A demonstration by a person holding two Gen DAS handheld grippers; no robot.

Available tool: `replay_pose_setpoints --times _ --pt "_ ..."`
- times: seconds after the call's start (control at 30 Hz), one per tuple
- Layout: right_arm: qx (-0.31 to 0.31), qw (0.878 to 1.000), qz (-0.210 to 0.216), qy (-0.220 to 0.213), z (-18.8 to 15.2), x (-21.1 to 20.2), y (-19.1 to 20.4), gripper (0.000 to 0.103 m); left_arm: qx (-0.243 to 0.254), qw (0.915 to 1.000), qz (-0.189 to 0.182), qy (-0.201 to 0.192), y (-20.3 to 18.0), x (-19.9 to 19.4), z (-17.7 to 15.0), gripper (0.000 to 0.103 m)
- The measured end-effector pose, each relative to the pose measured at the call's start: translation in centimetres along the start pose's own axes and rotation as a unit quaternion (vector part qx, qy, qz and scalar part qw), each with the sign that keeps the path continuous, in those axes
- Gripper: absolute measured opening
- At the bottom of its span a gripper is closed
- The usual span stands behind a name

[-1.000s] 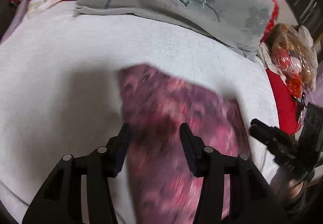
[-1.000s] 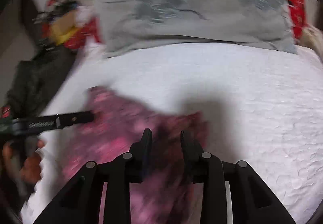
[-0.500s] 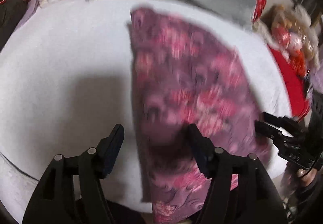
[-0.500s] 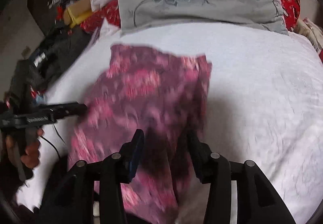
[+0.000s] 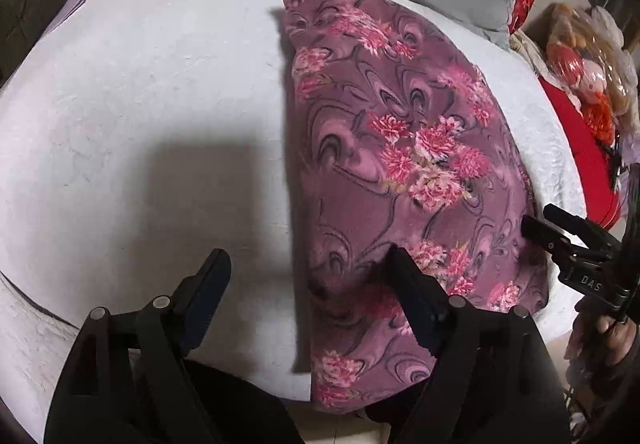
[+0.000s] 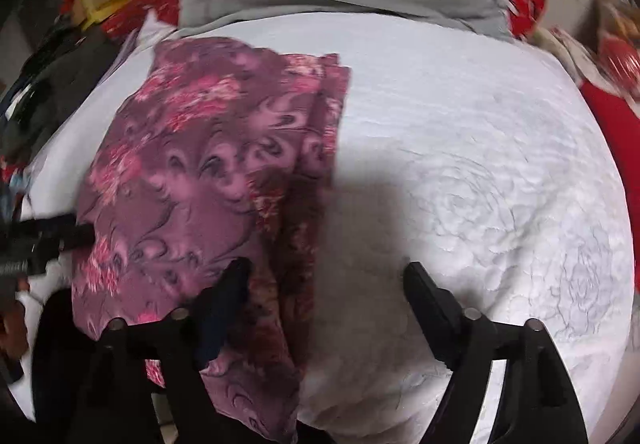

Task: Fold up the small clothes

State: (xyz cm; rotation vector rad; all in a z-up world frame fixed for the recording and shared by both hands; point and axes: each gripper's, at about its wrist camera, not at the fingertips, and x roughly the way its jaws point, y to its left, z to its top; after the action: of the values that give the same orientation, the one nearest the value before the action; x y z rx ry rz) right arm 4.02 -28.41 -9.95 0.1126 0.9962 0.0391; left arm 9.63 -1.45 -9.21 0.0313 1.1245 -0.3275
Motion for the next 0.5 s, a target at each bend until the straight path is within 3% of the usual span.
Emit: replay_pose_setpoints --times 0.33,0.5 --pt "-0.059 0.993 -0.098 -0.015 0.0 -2.4 1.8 0.083 0.005 0.9982 0.042 -0.043 1.4 -3.7 -1.1 0.082" --pt "-0.061 0.991 -0.119 -0.032 -0.6 -4.6 1.4 0.083 -0.008 0.9964 0.062 -0.058 2.0 -4.5 -1.8 0.082"
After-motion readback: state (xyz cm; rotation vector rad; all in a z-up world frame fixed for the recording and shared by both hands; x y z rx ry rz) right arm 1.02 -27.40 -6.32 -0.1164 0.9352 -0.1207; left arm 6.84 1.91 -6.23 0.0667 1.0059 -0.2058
